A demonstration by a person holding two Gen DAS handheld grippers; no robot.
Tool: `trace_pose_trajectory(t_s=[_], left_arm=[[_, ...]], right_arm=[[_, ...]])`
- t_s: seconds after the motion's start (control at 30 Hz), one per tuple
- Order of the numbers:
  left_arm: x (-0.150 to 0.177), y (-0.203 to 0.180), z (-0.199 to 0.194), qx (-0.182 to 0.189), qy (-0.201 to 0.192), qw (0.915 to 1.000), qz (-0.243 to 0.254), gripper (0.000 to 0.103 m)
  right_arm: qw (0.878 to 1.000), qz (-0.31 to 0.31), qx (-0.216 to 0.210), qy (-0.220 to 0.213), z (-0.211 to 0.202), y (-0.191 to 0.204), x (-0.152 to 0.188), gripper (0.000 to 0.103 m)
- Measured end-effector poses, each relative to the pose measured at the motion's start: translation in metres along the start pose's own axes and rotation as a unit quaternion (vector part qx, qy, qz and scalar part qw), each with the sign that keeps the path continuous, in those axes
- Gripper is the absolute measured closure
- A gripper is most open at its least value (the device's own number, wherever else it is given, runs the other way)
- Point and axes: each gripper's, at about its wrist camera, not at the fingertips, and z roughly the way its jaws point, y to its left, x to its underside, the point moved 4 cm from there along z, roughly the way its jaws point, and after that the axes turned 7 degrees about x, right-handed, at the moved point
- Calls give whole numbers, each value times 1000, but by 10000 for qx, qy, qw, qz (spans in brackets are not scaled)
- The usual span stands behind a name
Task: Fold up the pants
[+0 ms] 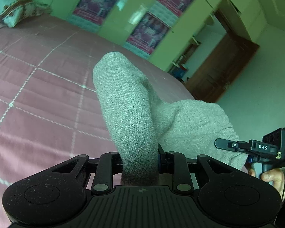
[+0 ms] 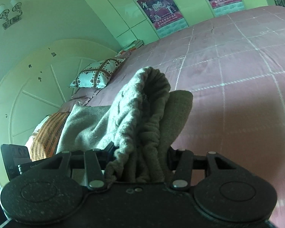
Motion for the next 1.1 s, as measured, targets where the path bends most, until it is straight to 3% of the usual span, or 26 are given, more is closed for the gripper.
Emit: trace_pose_trajectory(t_s=[0.23, 0.3, 0.33, 0.4, 0.5, 0.53, 0.57, 0.6, 0.67, 0.8, 0.87, 0.93, 0.97, 1.0, 1.07, 1.1], left_arm=[[4, 65, 63, -176, 157, 9979, -601, 75], [19, 77, 77, -695, 263, 9953, -618, 54], [24, 81, 75, -675, 179, 9952, -681, 53], [28, 85, 65, -519, 17, 9947, -891, 51], [23, 84, 43, -672, -143, 9942, -827, 49], [18, 81, 37, -789, -203, 9941, -717, 49], [13, 74, 31, -1001, -282, 9932, -533, 49], [7, 70, 28, -1243, -342, 9909, -382, 49], [-6, 58, 27, -1438, -427, 9886, -112, 49], [-19, 41, 52, -2096, -241, 9768, 358, 49], [-19, 47, 66, -2211, -124, 9745, 362, 48], [-12, 64, 74, -2348, 39, 9718, 200, 39], [-7, 73, 78, -2348, 135, 9719, 102, 28], [-2, 77, 73, -2308, 84, 9730, 30, 26], [-1, 75, 61, -2248, -6, 9744, -51, 26], [0, 70, 52, -2307, -70, 9730, 15, 26]], right_arm=[[9990, 425, 8, 153, 71, -42, -9, 61], [9962, 584, 453, 460, 95, -69, 5, 56], [9944, 651, 613, 557, 100, -80, 12, 52], [9953, 812, 376, 379, 91, -91, 20, 51], [9958, 728, 524, 160, 66, -94, 23, 38], [9953, 662, 705, -18, 56, -94, 19, 40], [9945, 549, 856, -252, 43, -92, 14, 51], [9927, 386, 1027, -505, 31, -86, 8, 71], [9911, 76, 1107, -734, 20, -67, -2, 99], [9871, -852, 1167, -682, 42, -20, -10, 101], [9852, -1059, 1236, -541, 63, -8, -9, 101], [9801, -1370, 1409, -271, 85, -6, -3, 101], [9734, -1546, 1692, 10, 98, -11, 1, 103], [9714, -1564, 1781, 158, 105, -21, 5, 103], [9783, -1267, 1636, 125, 99, -29, 0, 103], [9767, -1231, 1760, 23, 90, -28, -3, 103]])
